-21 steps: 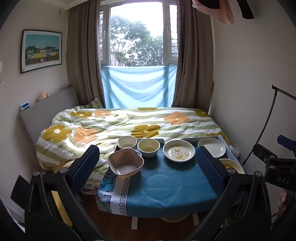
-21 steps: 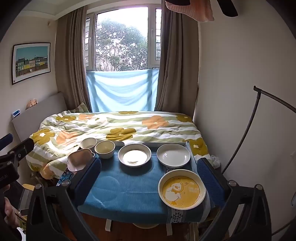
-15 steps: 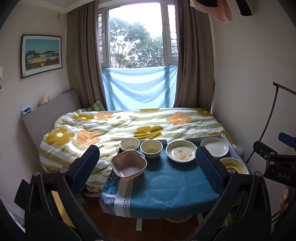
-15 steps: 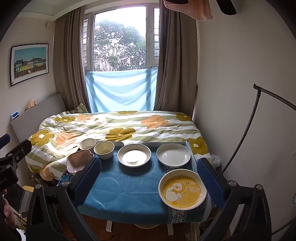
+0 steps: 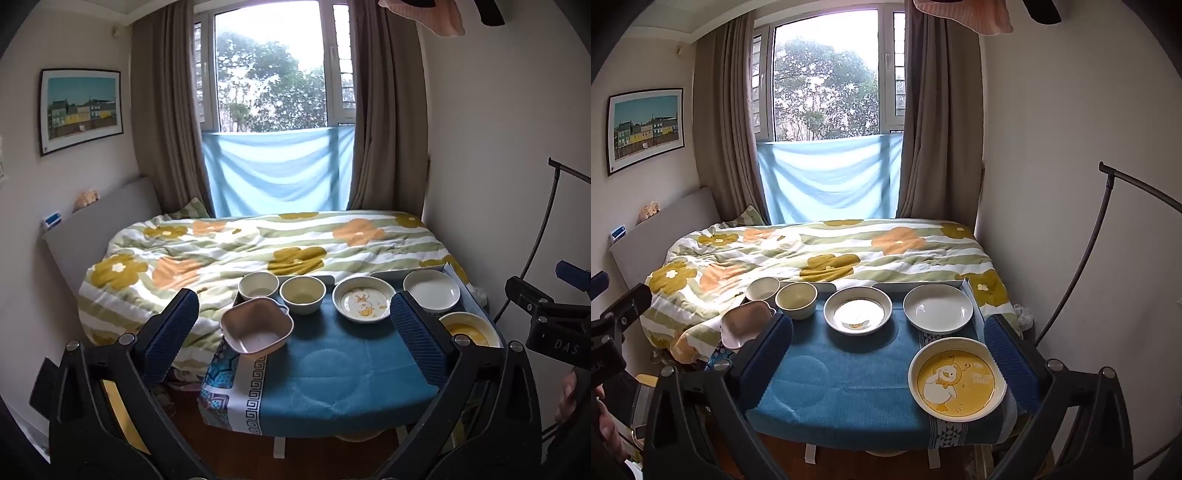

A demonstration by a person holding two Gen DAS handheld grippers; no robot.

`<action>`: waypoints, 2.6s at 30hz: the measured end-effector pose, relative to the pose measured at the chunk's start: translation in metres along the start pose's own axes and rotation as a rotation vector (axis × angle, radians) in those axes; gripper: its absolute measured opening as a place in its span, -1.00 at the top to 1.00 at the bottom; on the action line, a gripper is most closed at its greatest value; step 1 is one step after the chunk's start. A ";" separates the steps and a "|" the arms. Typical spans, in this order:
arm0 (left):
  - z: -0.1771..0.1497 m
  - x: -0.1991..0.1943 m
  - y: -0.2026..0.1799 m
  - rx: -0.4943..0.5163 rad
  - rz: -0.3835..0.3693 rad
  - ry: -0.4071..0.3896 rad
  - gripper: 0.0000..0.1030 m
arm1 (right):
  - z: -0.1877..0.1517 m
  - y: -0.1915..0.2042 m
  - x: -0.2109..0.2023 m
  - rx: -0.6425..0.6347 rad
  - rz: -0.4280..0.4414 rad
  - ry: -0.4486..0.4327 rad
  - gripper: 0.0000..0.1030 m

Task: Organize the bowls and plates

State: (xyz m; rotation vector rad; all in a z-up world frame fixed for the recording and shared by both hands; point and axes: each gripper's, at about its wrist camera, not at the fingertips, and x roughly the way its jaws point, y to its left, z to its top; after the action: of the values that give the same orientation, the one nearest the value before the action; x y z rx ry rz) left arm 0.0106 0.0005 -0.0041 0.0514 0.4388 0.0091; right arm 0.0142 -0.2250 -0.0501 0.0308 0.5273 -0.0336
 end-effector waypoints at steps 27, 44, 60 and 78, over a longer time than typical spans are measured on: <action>-0.001 0.011 -0.003 0.012 0.019 0.012 -0.99 | 0.001 0.002 0.023 0.007 -0.006 0.019 -0.99; -0.003 0.013 0.002 0.001 0.007 0.003 -0.99 | 0.004 0.009 0.020 0.002 -0.006 0.008 -0.99; -0.002 0.016 0.002 0.001 0.004 -0.002 -0.99 | 0.005 0.008 0.019 0.003 -0.006 0.006 -0.99; 0.001 0.023 0.010 -0.005 -0.013 0.006 -0.99 | 0.007 0.010 0.019 0.009 -0.019 0.013 -0.99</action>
State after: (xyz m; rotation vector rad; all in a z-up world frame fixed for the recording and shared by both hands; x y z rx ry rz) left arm 0.0316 0.0109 -0.0126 0.0434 0.4453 -0.0027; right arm 0.0345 -0.2154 -0.0537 0.0345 0.5409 -0.0542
